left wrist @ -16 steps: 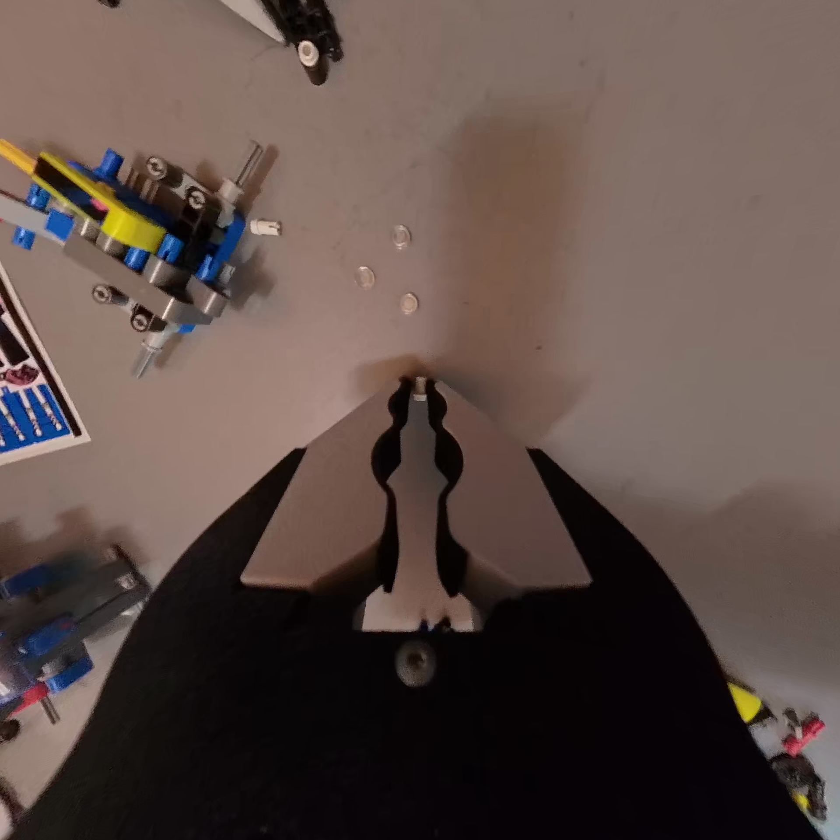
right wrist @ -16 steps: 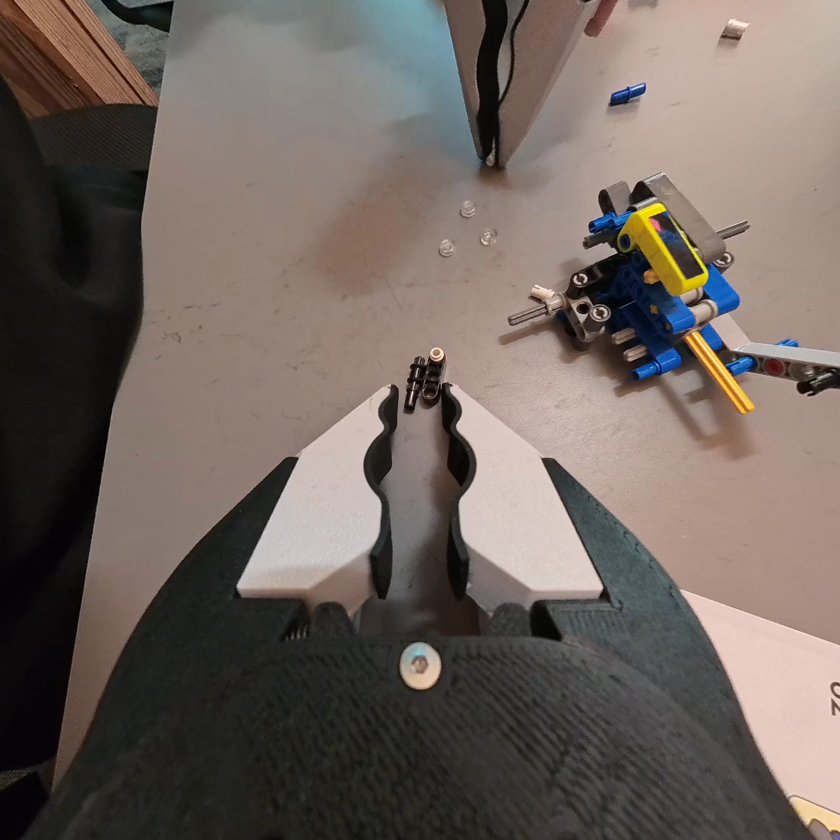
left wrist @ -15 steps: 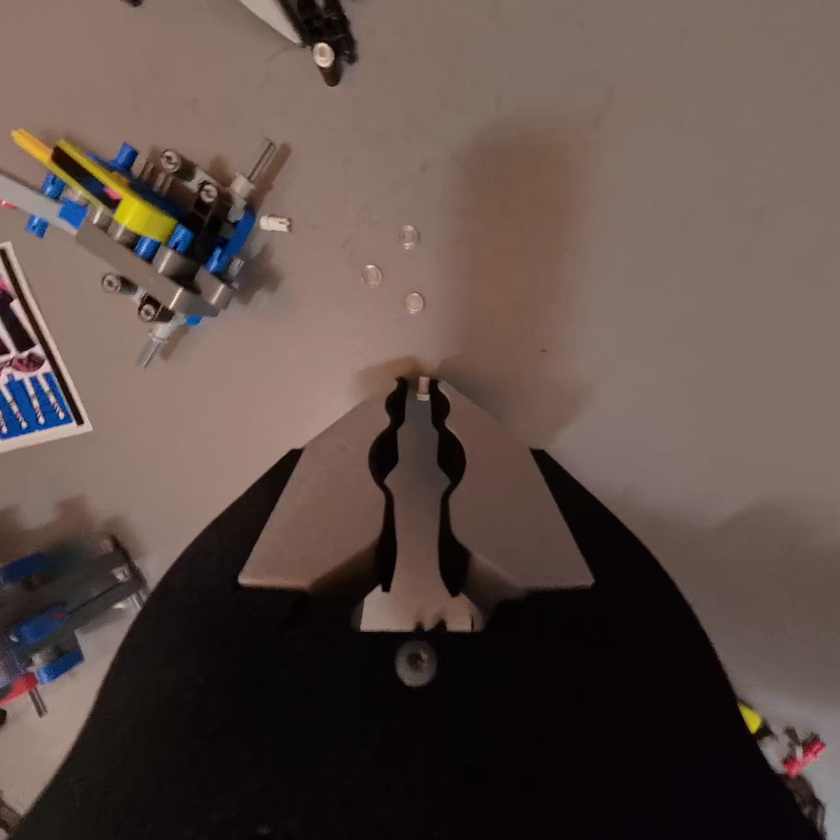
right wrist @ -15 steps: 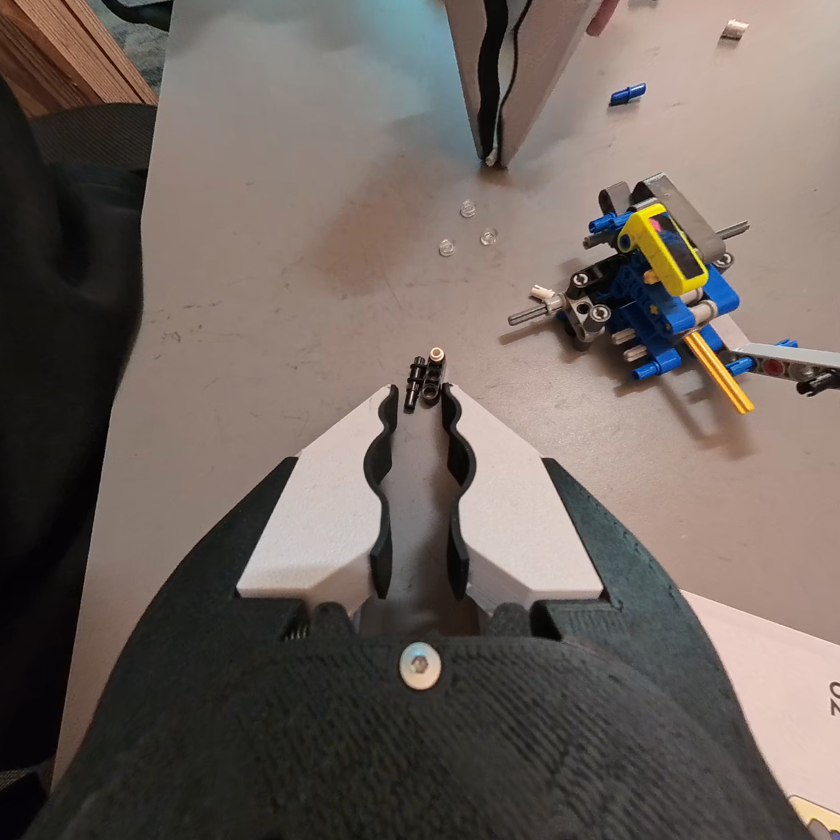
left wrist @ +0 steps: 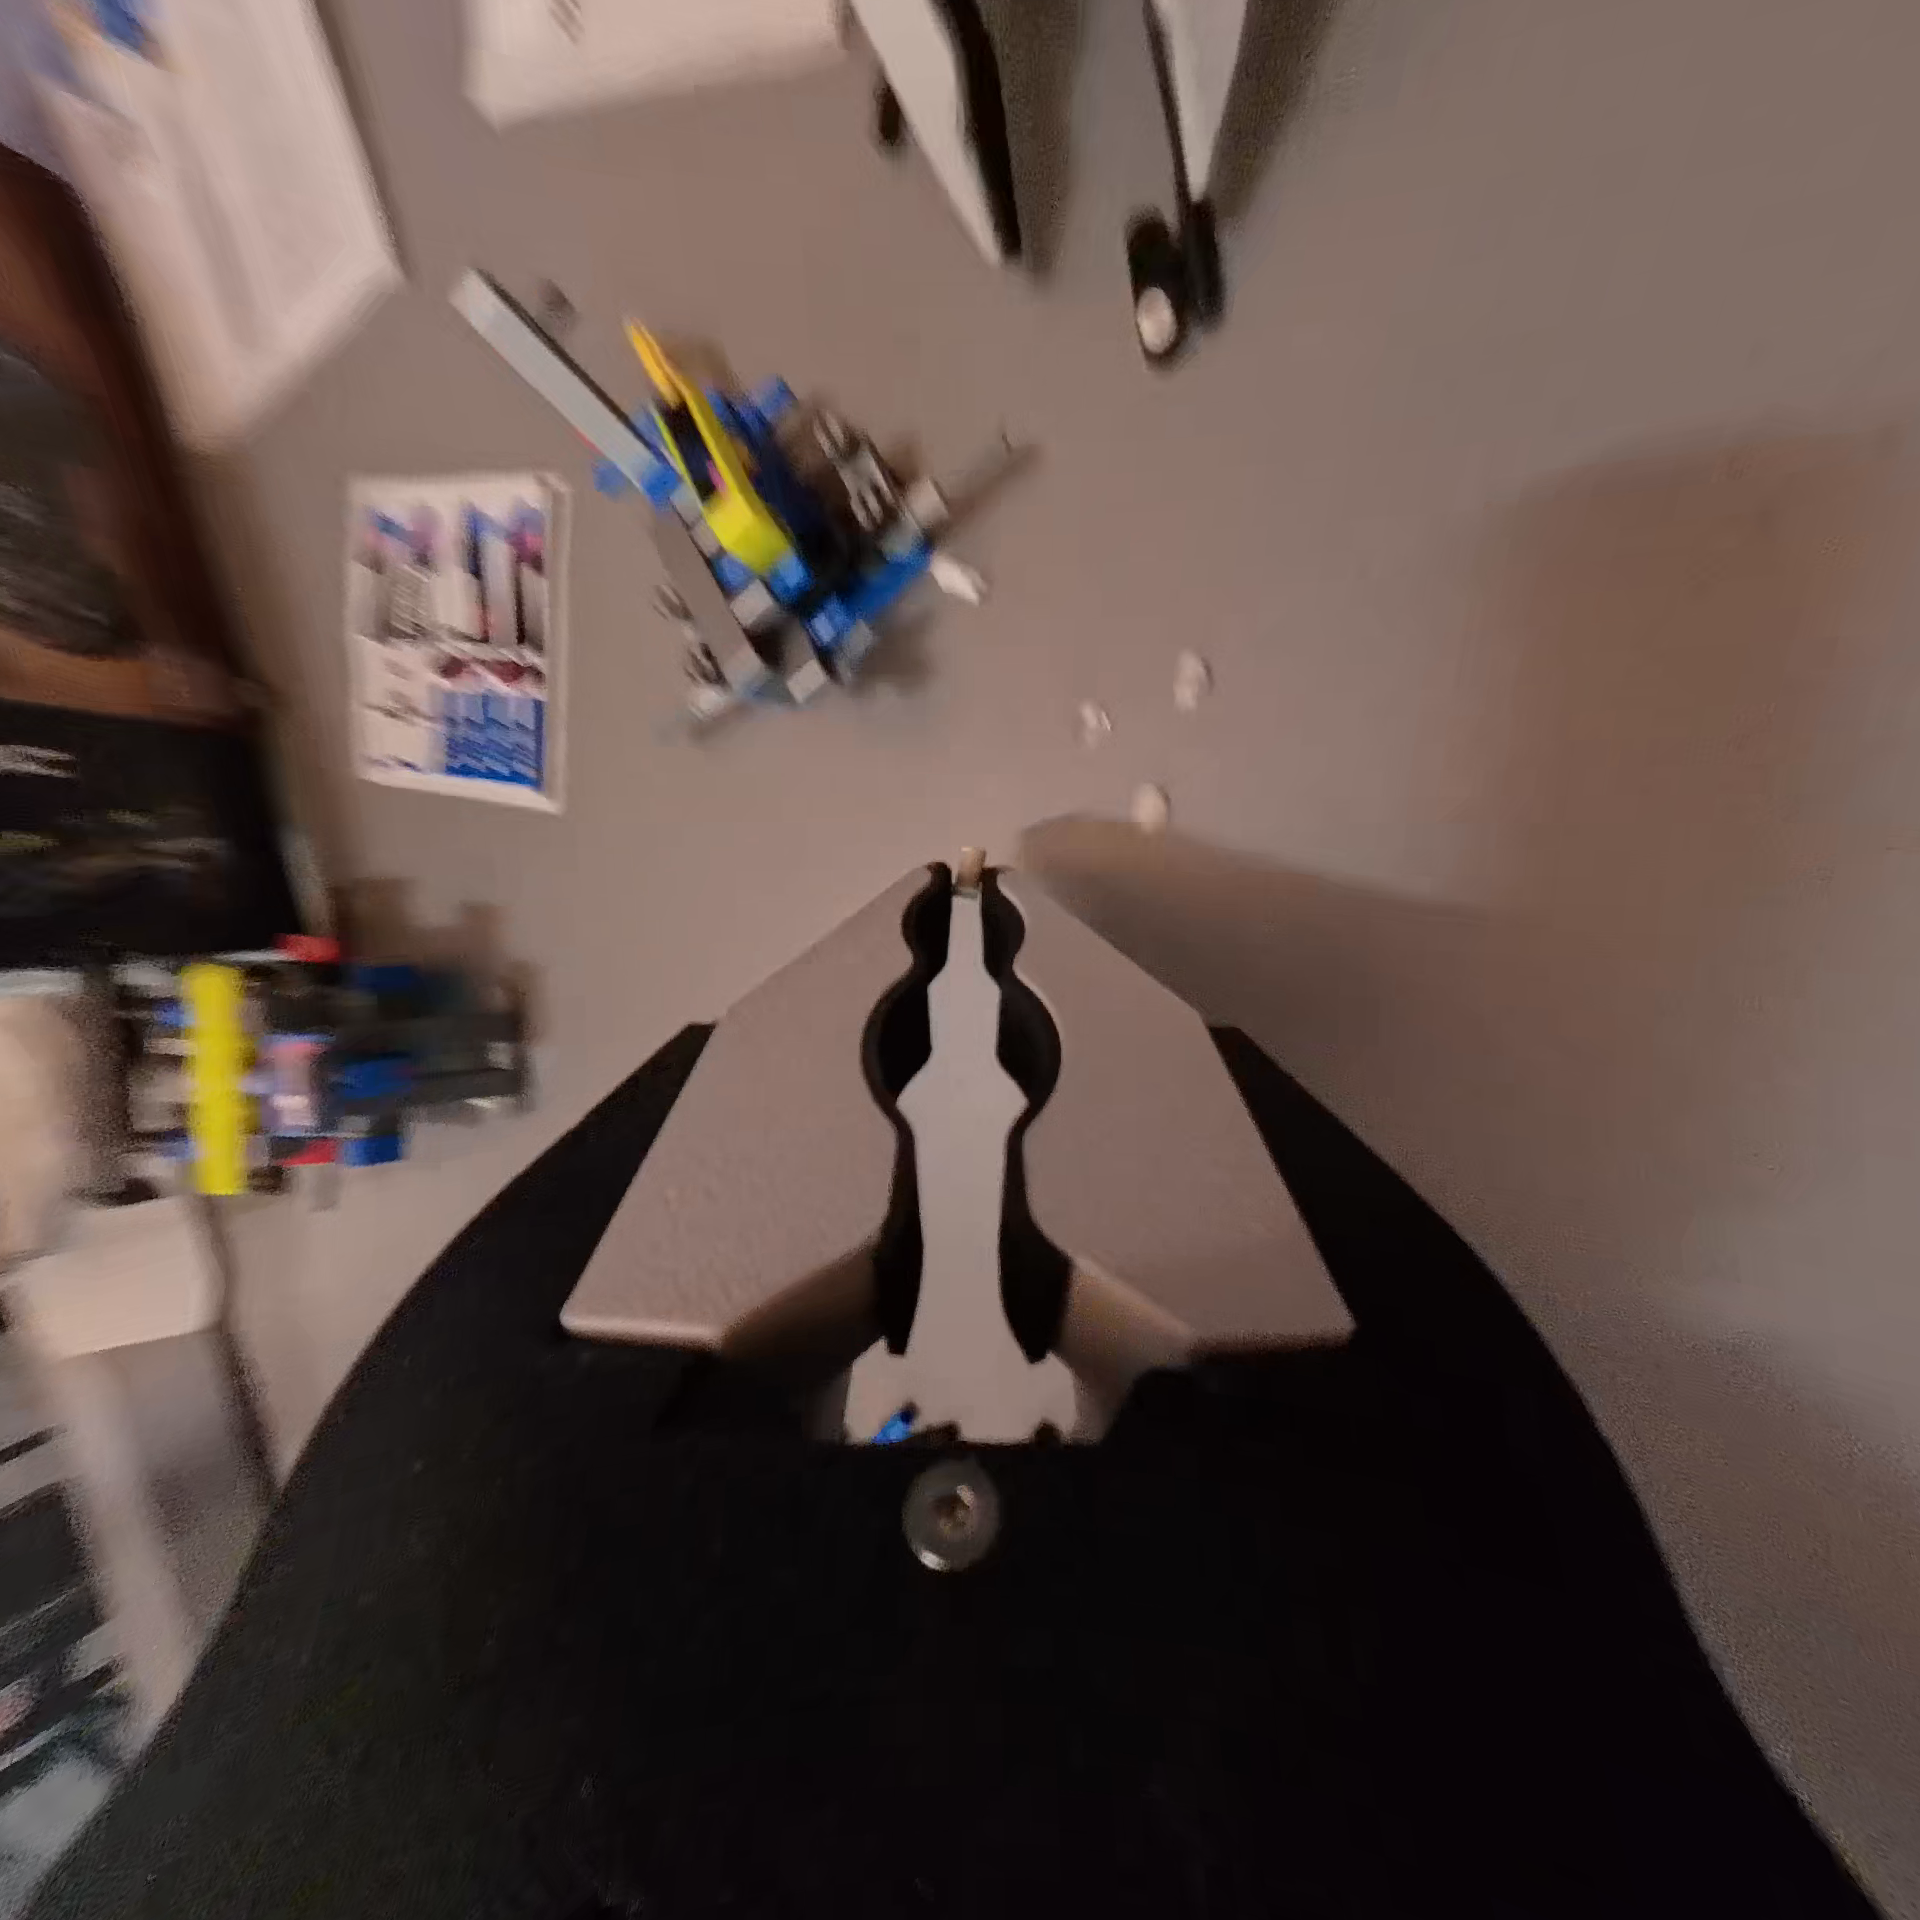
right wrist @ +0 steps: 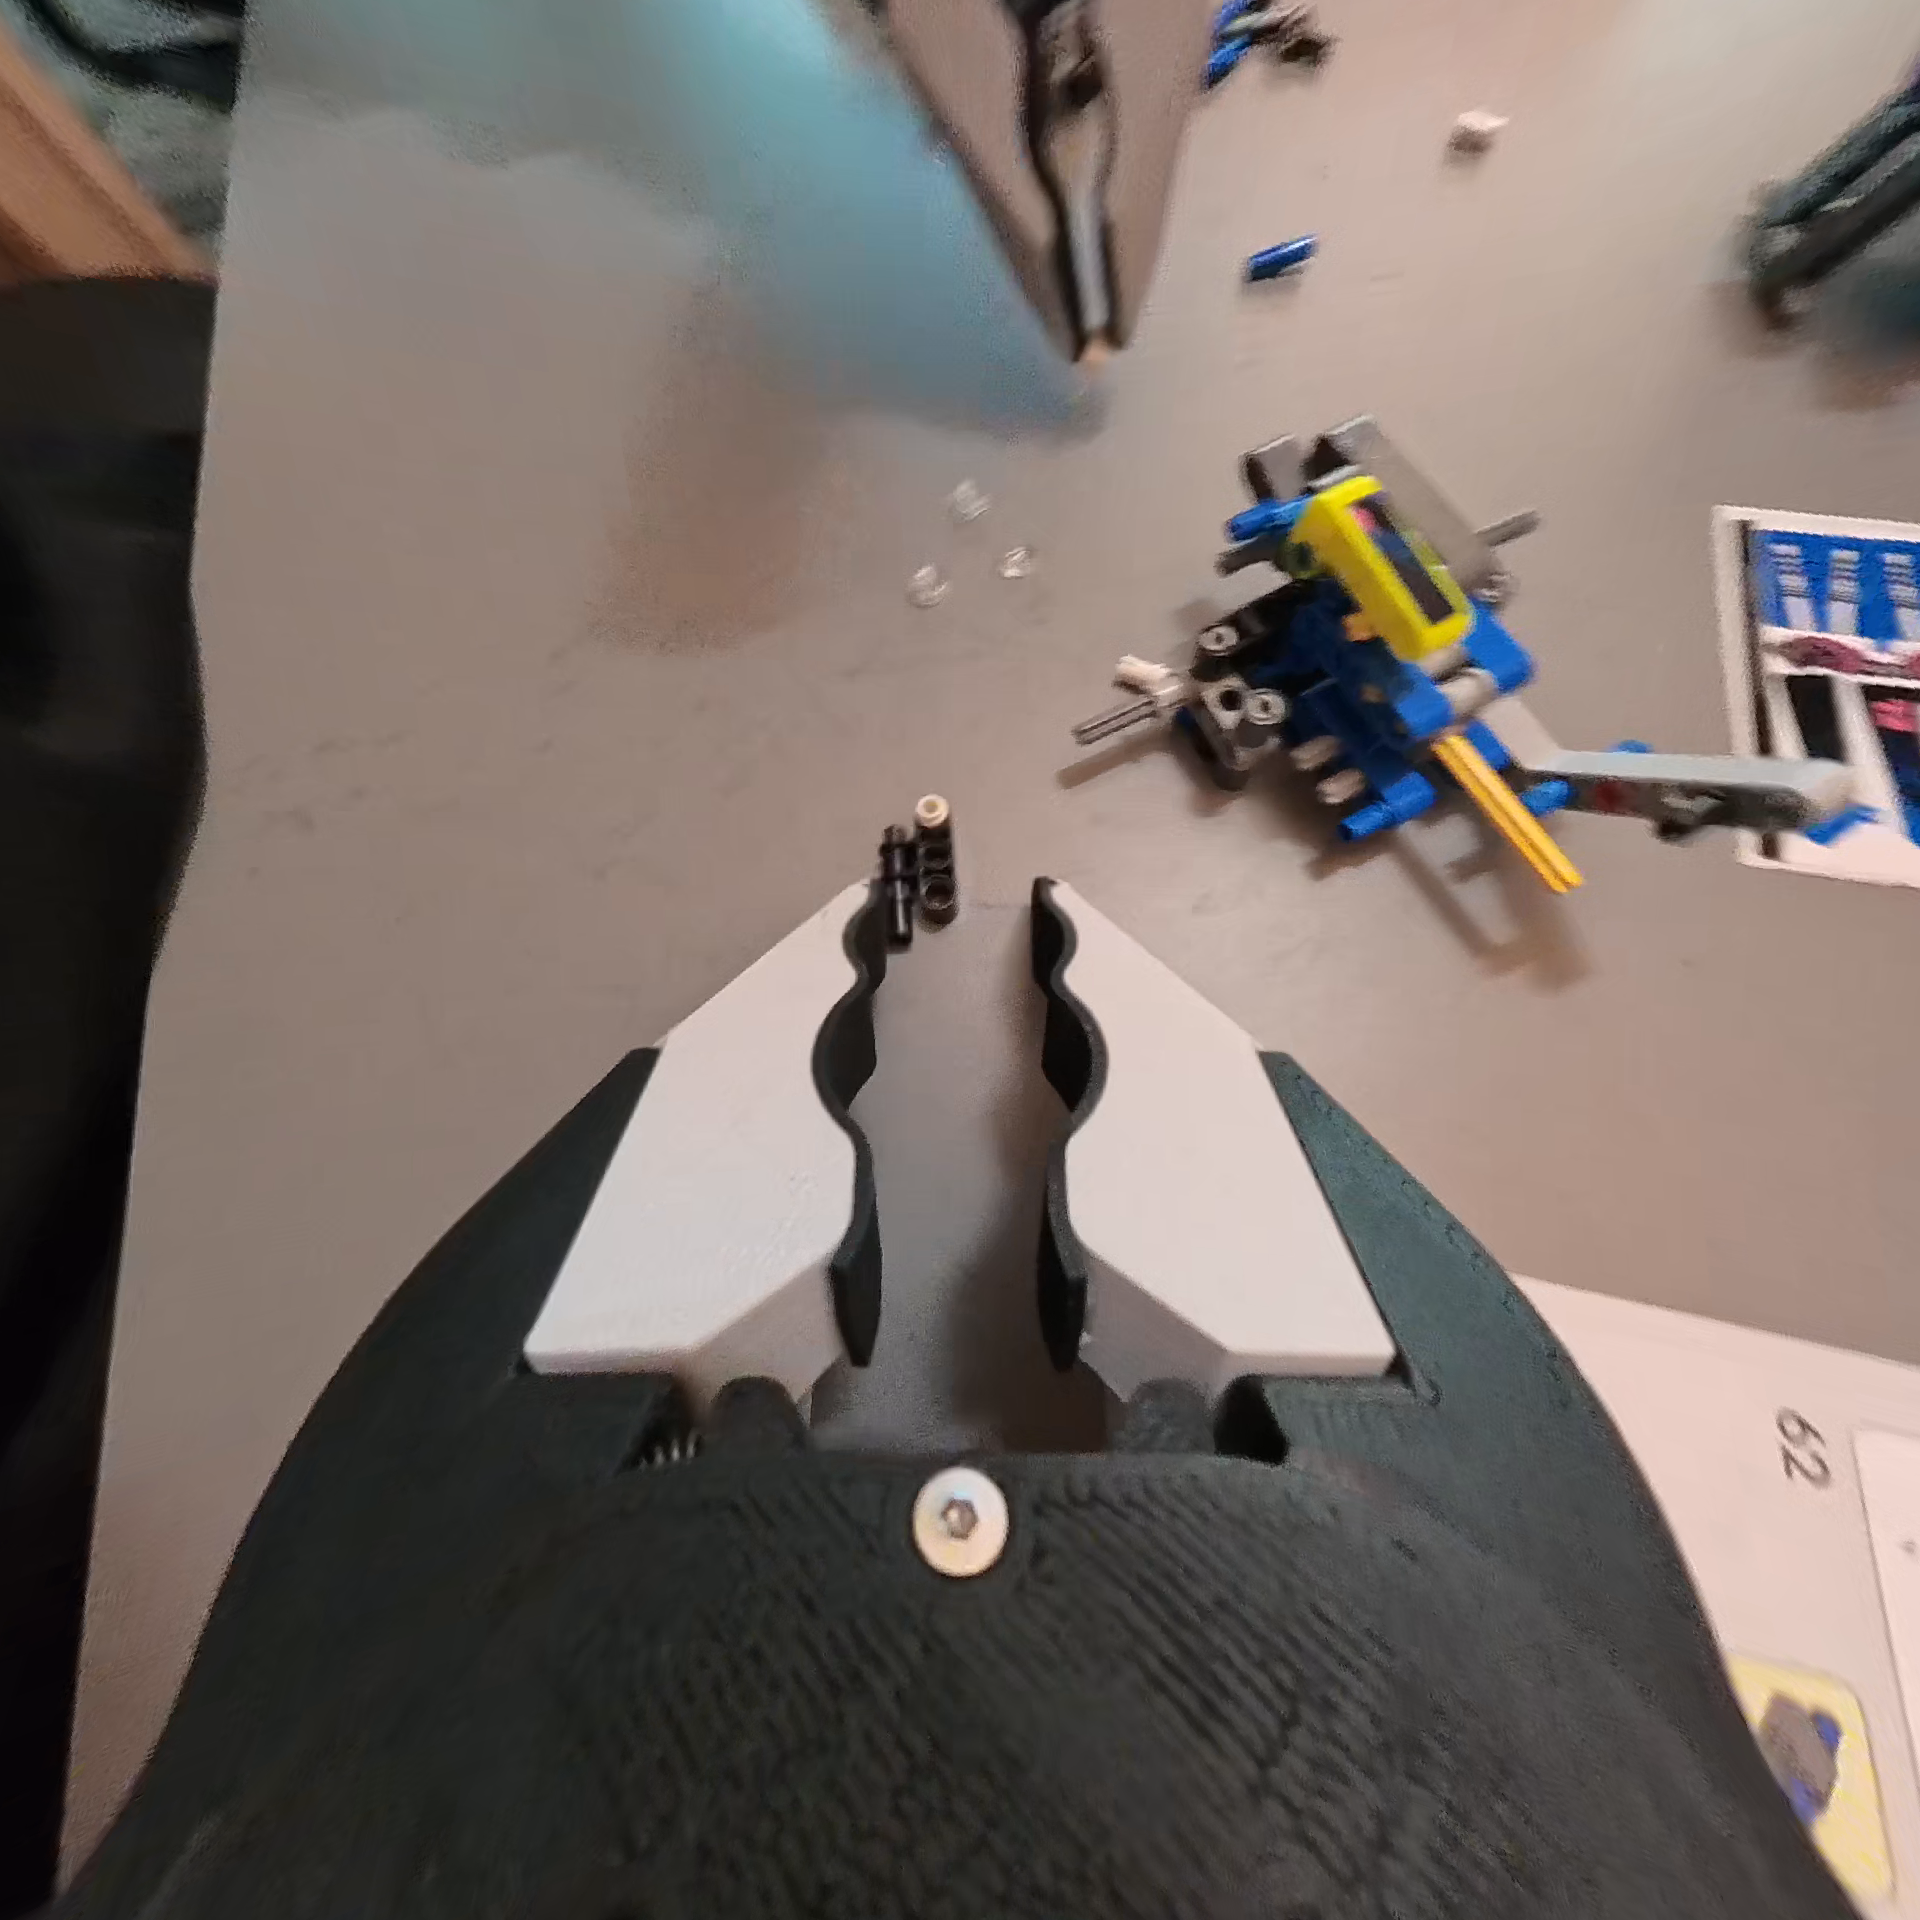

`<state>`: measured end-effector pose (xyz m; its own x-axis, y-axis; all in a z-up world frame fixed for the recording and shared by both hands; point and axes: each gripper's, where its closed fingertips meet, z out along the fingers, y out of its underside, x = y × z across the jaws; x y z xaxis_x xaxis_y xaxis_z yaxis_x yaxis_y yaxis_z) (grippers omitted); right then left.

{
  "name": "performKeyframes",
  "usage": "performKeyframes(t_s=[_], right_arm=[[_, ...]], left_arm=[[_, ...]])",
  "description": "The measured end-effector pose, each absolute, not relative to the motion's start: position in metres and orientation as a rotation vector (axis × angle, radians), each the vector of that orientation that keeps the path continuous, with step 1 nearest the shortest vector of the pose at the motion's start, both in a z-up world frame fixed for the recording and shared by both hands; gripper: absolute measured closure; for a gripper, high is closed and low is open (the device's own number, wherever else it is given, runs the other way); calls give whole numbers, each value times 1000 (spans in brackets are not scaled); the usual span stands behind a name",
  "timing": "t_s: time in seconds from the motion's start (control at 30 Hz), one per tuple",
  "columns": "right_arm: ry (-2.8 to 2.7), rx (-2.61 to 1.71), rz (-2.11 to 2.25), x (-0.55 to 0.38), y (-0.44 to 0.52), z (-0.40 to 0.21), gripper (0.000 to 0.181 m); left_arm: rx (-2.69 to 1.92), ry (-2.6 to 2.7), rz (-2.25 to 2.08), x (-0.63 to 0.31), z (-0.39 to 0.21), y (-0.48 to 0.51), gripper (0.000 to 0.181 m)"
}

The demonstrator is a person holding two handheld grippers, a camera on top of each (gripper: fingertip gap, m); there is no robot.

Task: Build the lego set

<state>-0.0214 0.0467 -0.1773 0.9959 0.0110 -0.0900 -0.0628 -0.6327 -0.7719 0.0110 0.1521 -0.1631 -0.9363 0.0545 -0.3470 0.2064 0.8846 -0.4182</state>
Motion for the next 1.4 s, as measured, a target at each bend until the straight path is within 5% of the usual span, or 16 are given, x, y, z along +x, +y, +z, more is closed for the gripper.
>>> performKeyframes(t_s=[0.03,0.33,0.73,1.1,1.4], right_arm=[[99,-2215,95,-18,47,-171,153],[520,-1668,267,-15,54,-103,158],[429,-1574,376,-36,50,-81,177],[329,-1280,727,-57,44,-46,178],[300,-1312,749,-60,43,-52,178]], left_arm=[[194,2641,-661,11,-154,141,179],[414,2168,-709,-17,-106,57,179],[425,2104,-879,-32,-82,41,179],[212,2142,-1607,-55,-49,34,179],[179,2271,-1640,-54,-61,36,179]])
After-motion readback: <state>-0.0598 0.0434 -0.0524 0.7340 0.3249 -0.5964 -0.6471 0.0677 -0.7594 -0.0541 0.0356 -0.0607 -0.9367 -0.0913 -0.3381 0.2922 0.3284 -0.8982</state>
